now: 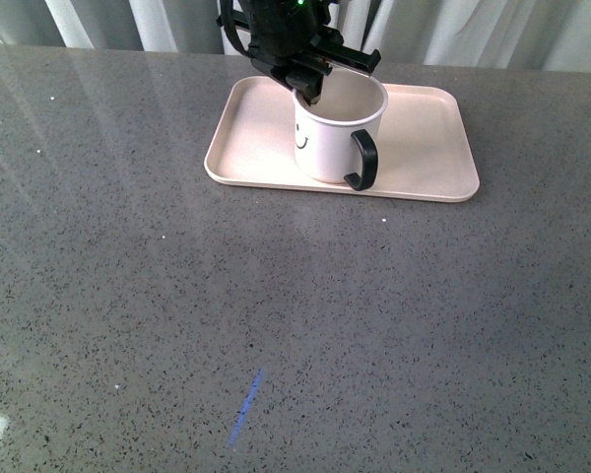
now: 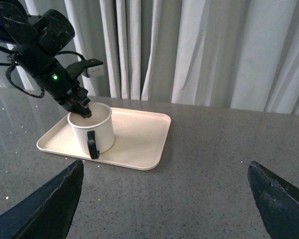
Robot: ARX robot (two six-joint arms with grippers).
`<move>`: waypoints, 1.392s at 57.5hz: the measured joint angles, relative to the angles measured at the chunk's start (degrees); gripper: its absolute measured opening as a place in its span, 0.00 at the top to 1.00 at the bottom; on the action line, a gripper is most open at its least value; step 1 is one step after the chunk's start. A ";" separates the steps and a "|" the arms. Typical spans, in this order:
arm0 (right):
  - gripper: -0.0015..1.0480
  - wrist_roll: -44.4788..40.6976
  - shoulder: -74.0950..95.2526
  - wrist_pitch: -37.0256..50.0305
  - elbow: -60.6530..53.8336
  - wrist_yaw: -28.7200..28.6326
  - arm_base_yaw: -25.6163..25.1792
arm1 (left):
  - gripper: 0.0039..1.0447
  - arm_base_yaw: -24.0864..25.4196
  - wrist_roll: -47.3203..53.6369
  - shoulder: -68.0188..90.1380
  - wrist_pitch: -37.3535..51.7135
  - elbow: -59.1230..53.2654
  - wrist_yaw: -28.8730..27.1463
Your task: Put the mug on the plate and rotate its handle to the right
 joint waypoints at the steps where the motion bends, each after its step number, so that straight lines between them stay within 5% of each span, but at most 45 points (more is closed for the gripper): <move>1: 0.09 0.00 0.00 0.00 0.00 0.00 0.00 | 0.98 -0.02 0.00 0.00 0.02 -0.04 0.13; 17: 0.09 0.00 0.00 0.00 0.00 0.00 0.00 | 0.96 -0.66 -0.63 -0.13 0.57 -0.81 0.09; 34: 0.09 0.00 0.00 0.00 0.00 0.00 0.00 | 0.43 -0.94 0.31 0.11 0.44 -0.72 -0.33; 45: 0.09 0.00 0.00 0.00 0.00 0.02 0.00 | 0.07 -0.92 0.35 -7.67 6.75 -12.26 -0.13; 66: 0.09 0.00 0.00 0.00 0.00 0.00 0.00 | 0.09 2.32 -9.09 -32.92 30.60 -40.41 -0.17; 73: 0.09 0.00 0.00 0.00 0.00 0.00 0.00 | 0.32 3.26 -11.69 -44.33 70.38 -64.15 -25.22; 80: 0.09 0.00 0.00 0.00 0.00 0.02 0.00 | 0.51 6.45 -12.55 -52.85 89.13 -81.42 -26.21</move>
